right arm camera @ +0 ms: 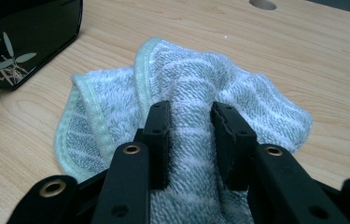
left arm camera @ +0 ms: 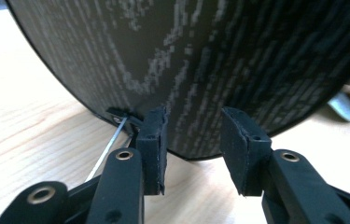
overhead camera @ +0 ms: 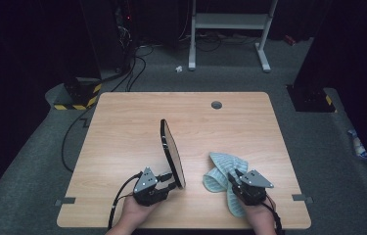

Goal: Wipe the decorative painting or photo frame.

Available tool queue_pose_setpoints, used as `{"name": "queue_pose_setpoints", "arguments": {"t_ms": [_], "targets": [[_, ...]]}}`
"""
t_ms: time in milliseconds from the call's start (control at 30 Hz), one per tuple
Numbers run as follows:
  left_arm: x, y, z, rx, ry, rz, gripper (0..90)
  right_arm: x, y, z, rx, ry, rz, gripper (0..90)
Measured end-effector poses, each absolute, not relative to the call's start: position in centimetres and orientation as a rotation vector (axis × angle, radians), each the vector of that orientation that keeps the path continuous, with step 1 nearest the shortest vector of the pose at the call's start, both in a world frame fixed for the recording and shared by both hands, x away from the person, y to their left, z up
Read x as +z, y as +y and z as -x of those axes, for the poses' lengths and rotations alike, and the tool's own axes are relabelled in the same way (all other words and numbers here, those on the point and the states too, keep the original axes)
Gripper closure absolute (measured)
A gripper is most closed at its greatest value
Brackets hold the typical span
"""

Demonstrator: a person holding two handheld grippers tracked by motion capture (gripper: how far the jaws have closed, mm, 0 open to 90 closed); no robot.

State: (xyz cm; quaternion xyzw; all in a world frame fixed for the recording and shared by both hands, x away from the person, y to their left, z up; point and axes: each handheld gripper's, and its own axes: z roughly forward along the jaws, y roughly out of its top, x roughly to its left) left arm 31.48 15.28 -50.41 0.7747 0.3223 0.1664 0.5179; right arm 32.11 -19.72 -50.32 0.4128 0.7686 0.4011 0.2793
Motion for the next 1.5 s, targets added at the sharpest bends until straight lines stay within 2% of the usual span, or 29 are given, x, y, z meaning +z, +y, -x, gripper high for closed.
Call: {"name": "queue_pose_setpoints", "arguments": {"t_ms": [233, 400, 933, 1500], "targets": [[-51.0, 16.9, -33.3, 0.463, 0.879, -1.901, 61.5, -50.2, -20.2, -31.7, 1.076, 2.050, -1.117, 67.5], [-51.9, 17.6, -34.7, 0.429, 0.961, -1.955, 62.2, -50.2, -20.4, -31.6, 1.079, 2.047, -1.123, 67.5], [-52.6, 16.4, -35.6, 0.448, 0.919, -2.089, 76.0, -50.3, -20.4, -31.4, 1.076, 2.053, -1.117, 67.5], [-52.6, 16.2, -35.5, 0.458, 0.892, -2.107, 81.3, -50.5, -20.2, -31.6, 1.070, 2.058, -1.114, 67.5]]}}
